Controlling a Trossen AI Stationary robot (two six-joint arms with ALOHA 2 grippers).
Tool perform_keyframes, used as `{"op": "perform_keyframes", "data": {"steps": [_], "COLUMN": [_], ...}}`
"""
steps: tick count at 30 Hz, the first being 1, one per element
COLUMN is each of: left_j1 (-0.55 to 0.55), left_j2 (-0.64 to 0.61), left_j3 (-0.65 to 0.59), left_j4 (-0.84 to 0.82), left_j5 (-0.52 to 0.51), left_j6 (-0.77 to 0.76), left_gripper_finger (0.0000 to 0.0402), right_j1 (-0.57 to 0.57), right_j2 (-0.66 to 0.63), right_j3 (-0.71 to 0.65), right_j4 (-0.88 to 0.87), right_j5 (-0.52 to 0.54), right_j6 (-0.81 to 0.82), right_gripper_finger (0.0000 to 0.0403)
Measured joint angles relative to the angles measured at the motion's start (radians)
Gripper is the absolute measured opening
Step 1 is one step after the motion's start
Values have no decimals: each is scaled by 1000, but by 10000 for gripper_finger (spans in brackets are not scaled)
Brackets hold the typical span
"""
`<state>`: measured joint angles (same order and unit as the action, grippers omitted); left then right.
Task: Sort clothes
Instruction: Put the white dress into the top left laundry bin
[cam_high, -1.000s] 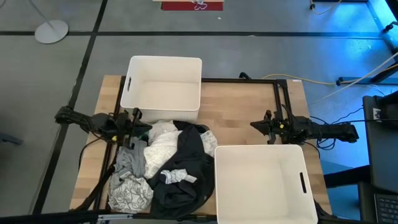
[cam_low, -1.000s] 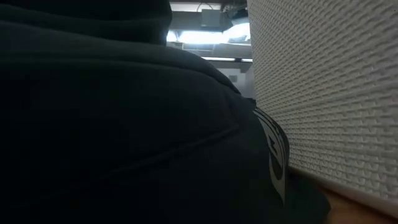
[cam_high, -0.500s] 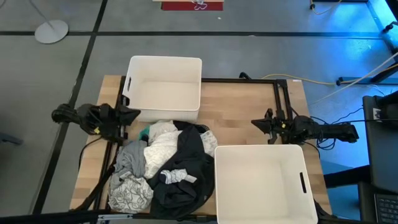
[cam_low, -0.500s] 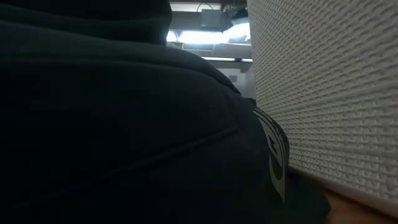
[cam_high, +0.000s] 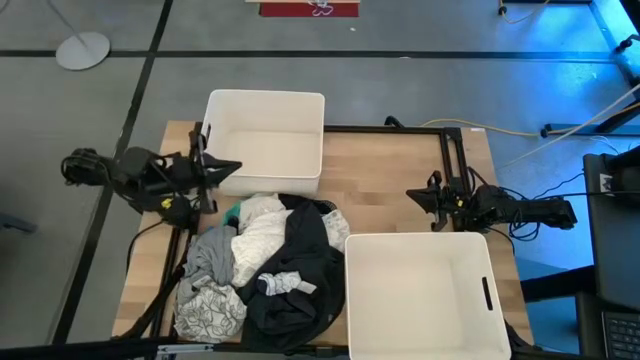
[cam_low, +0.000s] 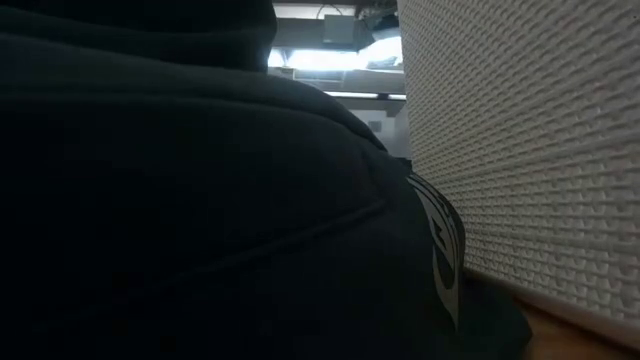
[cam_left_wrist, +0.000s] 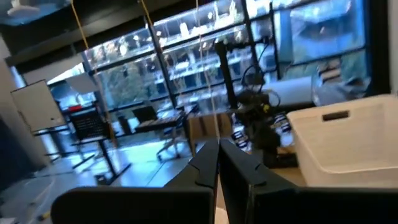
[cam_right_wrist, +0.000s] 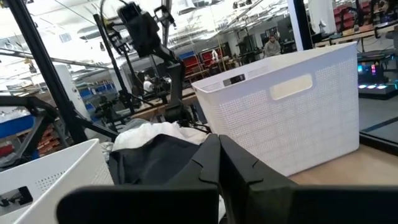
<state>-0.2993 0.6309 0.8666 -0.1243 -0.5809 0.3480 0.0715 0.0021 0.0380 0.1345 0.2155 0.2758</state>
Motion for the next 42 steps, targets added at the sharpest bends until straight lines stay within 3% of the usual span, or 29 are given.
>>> {"op": "perform_keyframes", "data": {"steps": [6,12,18,22,26,30,34,42], "left_j1": [0,0,-20,-29,-26,-7,8,8], "left_j2": [160,287,362,397,435,472,480,479], "left_j3": [206,331,342,311,293,288,288,300], "left_j4": [-142,-335,-613,-688,-669,-629,-615,-534], "left_j5": [-8,-8,4,9,5,-83,-134,-137], "left_j6": [-38,-196,-420,-496,-467,-372,-355,-398], "left_gripper_finger": [5,5,5,5,5,10,46,175], "right_j1": [0,0,0,0,0,0,0,0], "right_j2": [0,0,0,0,0,0,0,0], "right_j3": [0,0,0,0,0,0,0,0], "right_j4": [-4,-8,-66,-87,-79,-84,-84,-84], "right_j5": [2,2,2,2,2,2,2,2], "right_j6": [-1,-3,-15,-20,-23,-23,-23,-50], "right_gripper_finger": [3,3,3,3,3,3,3,3]}}
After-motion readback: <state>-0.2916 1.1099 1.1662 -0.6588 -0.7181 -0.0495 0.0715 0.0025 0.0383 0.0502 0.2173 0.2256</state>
